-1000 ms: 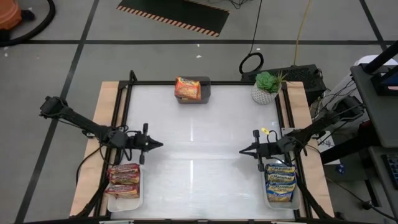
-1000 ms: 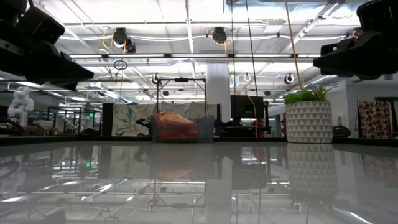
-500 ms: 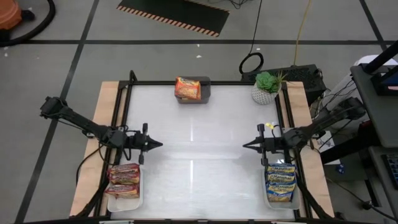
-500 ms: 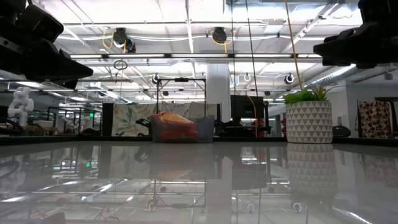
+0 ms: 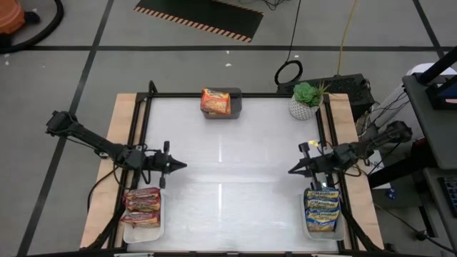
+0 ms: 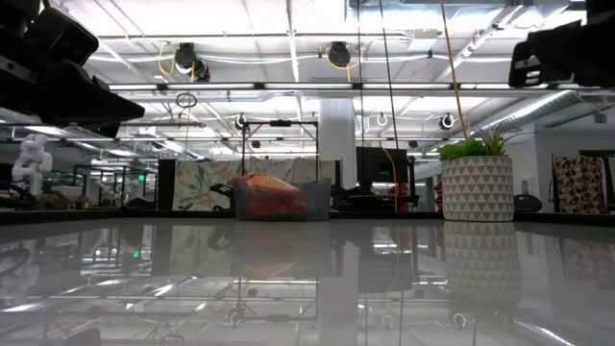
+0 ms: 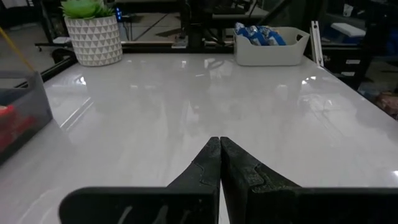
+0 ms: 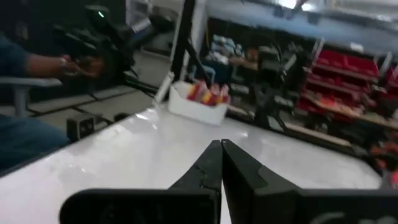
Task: Sort Maruchan noodles
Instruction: Return to Home Position
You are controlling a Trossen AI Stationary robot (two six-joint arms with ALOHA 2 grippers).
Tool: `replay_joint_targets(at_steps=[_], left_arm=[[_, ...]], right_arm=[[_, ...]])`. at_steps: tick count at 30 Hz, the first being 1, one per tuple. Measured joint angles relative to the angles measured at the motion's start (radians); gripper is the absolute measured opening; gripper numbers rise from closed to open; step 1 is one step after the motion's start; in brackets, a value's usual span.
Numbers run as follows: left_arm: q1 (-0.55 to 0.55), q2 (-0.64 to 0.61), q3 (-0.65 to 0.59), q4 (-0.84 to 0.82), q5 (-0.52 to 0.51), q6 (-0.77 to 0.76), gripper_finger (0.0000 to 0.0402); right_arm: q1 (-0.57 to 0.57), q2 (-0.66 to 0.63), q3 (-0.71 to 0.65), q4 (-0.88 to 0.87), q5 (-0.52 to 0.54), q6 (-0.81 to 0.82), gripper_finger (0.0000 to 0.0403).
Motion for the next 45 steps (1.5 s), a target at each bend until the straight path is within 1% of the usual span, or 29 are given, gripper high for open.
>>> replay_joint_targets(at_steps=[6, 12, 14, 18, 21, 23, 25, 29, 30, 33, 40, 45], left_arm=[[0.0, 0.0, 0.0, 0.002, -0.005, 0.031, 0.0005], [0.002, 0.0, 0.0, 0.002, -0.005, 0.084, 0.0005], [0.007, 0.0, 0.0, 0.002, -0.005, 0.095, 0.0005], [0.02, 0.0, 0.0, 0.002, -0.005, 0.102, 0.0005], [0.023, 0.0, 0.0, 0.002, -0.005, 0.103, 0.0005], [0.023, 0.0, 0.0, 0.002, -0.005, 0.105, 0.0005], [0.023, 0.0, 0.0, 0.002, -0.005, 0.105, 0.0005], [0.023, 0.0, 0.0, 0.002, -0.005, 0.104, 0.0005], [0.023, 0.0, 0.0, 0.002, -0.005, 0.101, 0.0005], [0.023, 0.0, 0.0, 0.002, -0.005, 0.088, 0.0005], [0.023, 0.0, 0.0, 0.002, -0.005, 0.08, 0.0005], [0.023, 0.0, 0.0, 0.002, -0.005, 0.08, 0.0005]], right_arm=[[-0.098, -0.063, 0.0, 0.002, -0.089, -0.058, 0.0], [-0.228, -0.078, 0.0, -0.018, -0.244, -0.038, 0.0], [-0.267, -0.078, 0.0, -0.025, -0.273, -0.035, 0.0], [-0.333, -0.078, -0.001, -0.048, -0.28, -0.019, 0.0], [-0.355, -0.078, -0.001, -0.067, -0.334, -0.011, 0.0], [-0.359, -0.078, -0.001, -0.066, -0.348, -0.01, 0.0], [-0.364, -0.078, -0.001, -0.065, -0.338, -0.011, 0.0], [-0.368, -0.082, -0.001, -0.065, -0.202, 0.006, 0.0], [-0.368, -0.088, -0.001, -0.062, -0.19, 0.018, 0.0], [-0.363, -0.122, -0.001, -0.056, -0.198, 0.034, 0.0], [-0.365, -0.228, -0.001, -0.227, -0.19, 0.029, 0.0], [-0.378, -0.228, -0.001, -0.23, -0.187, 0.029, 0.0]])
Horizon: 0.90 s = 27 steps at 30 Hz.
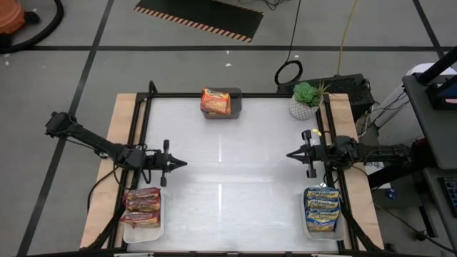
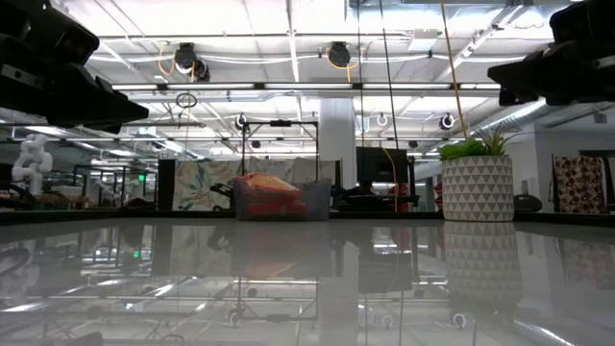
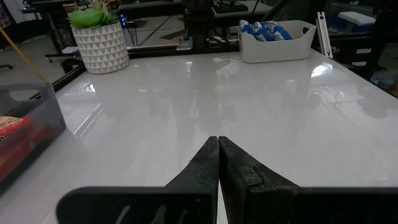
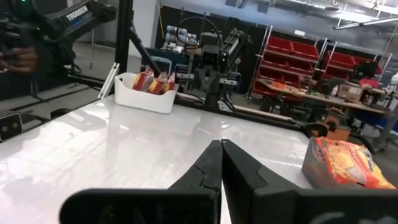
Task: Sort Maruchan noodles
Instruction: Return to Home Position
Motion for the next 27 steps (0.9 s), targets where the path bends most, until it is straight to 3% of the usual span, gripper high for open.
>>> replay_joint_targets(at_steps=[10, 18, 27], left_arm=[[0.0, 0.0, 0.0, 0.005, 0.001, -0.009, 0.0005], [0.0, -0.013, 0.0, -0.005, 0.01, 0.07, 0.0005], [0.016, -0.117, 0.001, -0.179, 0.004, 0.06, 0.0005]], right_arm=[[-0.002, 0.002, 0.0, -0.013, 0.029, 0.016, 0.0], [-0.002, 0.002, 0.0, -0.009, 0.047, 0.036, 0.0], [-0.002, 0.002, 0.0, -0.007, 0.045, 0.036, 0.0]])
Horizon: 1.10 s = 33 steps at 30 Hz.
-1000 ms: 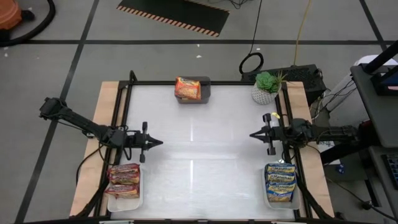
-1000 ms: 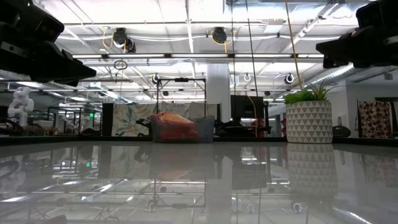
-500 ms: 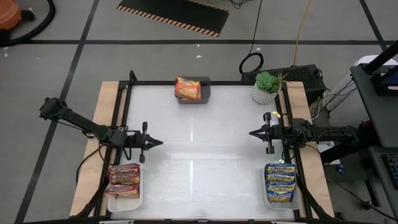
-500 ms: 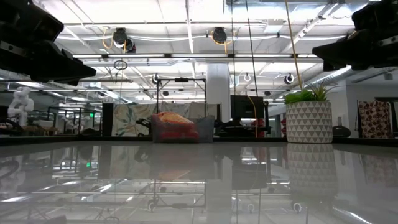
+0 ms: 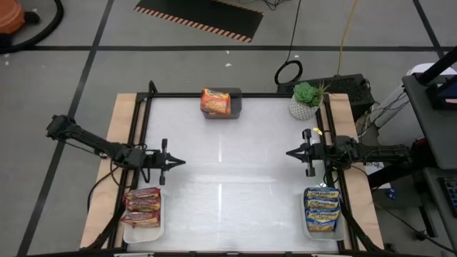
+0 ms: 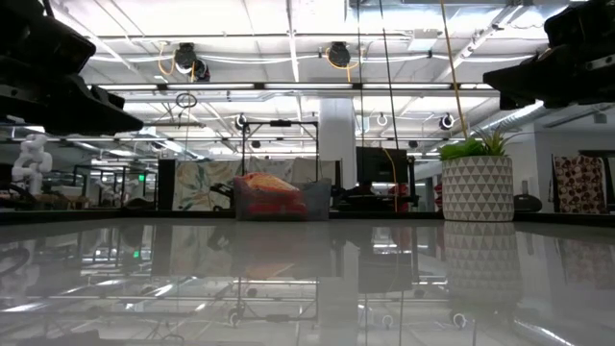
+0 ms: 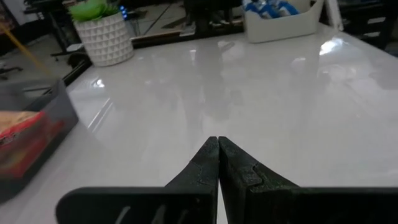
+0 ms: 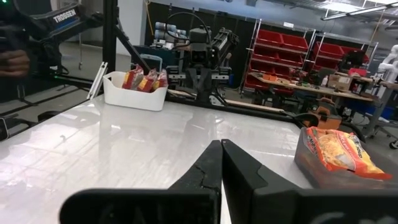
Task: Sort Maruchan noodles
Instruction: Return to Home Position
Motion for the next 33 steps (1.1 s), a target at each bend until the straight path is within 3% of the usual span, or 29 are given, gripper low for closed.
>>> replay_joint_targets(at_steps=[14, 25, 33], left_arm=[[0.114, -0.212, 0.0, -0.183, 0.1, -0.003, 0.0005], [0.155, -0.332, 0.001, -0.211, 0.263, 0.042, 0.0005], [0.211, -0.379, 0.001, -0.22, 0.296, 0.115, 0.0005]], right_arm=[[0.0, 0.0, 0.0, 0.002, 0.0, 0.0, 0.0], [0.0, 0.0, 0.0, 0.002, 0.0, 0.0, 0.0], [0.0, 0.0, 0.0, 0.002, 0.0, 0.0, 0.0]])
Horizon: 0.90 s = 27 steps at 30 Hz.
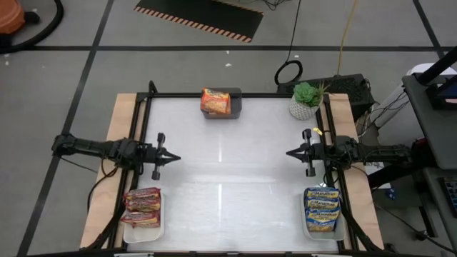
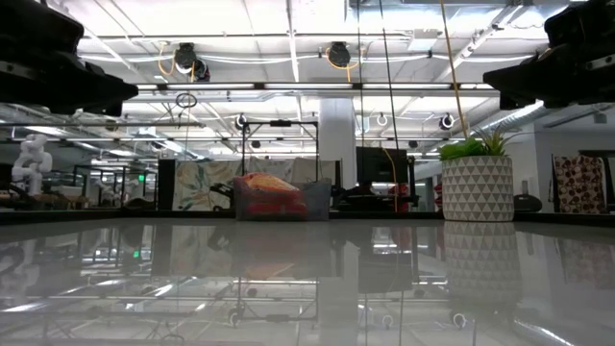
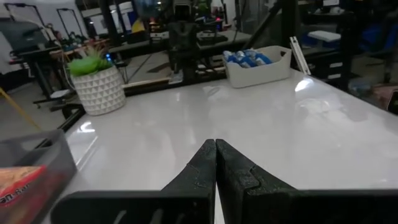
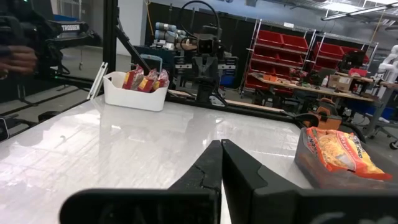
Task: Sort Maruchan noodles
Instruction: Return to Home Position
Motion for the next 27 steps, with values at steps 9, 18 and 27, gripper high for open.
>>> replay_joint_targets(at_steps=[9, 18, 27], left_arm=[[0.12, 0.0, 0.0, -0.011, 0.069, 0.004, 0.0005], [0.185, -0.017, -0.002, -0.008, 0.114, 0.002, 0.0005], [0.213, -0.107, -0.002, 0.0, 0.143, 0.005, 0.0005]], right_arm=[[0.0, 0.0, 0.0, 0.0, 0.0, 0.0, 0.0], [0.0, 0.0, 0.0, 0.0, 0.0, 0.0, 0.0], [0.0, 0.0, 0.0, 0.0, 0.0, 0.0, 0.0]])
